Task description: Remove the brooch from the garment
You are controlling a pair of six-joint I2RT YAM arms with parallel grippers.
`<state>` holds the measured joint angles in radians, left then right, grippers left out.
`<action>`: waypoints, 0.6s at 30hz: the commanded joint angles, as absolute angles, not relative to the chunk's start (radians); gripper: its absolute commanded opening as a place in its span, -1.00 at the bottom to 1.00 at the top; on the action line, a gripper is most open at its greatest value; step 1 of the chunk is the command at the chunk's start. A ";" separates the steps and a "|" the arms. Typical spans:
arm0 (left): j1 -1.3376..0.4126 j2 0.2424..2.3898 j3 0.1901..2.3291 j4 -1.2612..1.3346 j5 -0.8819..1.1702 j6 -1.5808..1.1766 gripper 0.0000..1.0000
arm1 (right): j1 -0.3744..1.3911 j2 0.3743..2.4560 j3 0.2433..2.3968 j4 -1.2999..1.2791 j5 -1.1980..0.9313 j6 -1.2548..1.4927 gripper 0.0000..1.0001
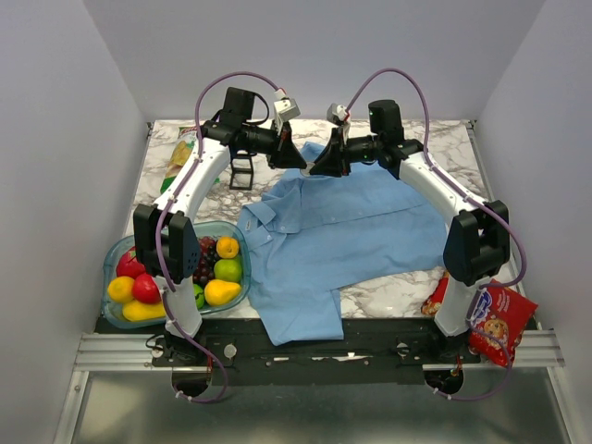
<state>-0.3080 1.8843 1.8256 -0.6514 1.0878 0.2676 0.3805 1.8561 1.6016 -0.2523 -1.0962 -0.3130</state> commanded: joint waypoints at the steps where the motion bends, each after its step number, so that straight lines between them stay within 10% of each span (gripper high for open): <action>1: -0.311 1.856 1.825 -0.637 1.123 0.258 -1.00 | 0.390 1.875 1.598 -0.226 -1.068 -0.298 -0.50; 18: -0.314 1.861 1.819 -0.617 1.135 0.222 -1.00 | 0.420 1.868 1.578 -0.207 -0.925 -0.229 -0.68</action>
<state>-0.3023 1.8843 1.8248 -0.6437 1.0870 0.2569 0.3962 1.8561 1.6001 -0.2306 -1.0275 -0.2623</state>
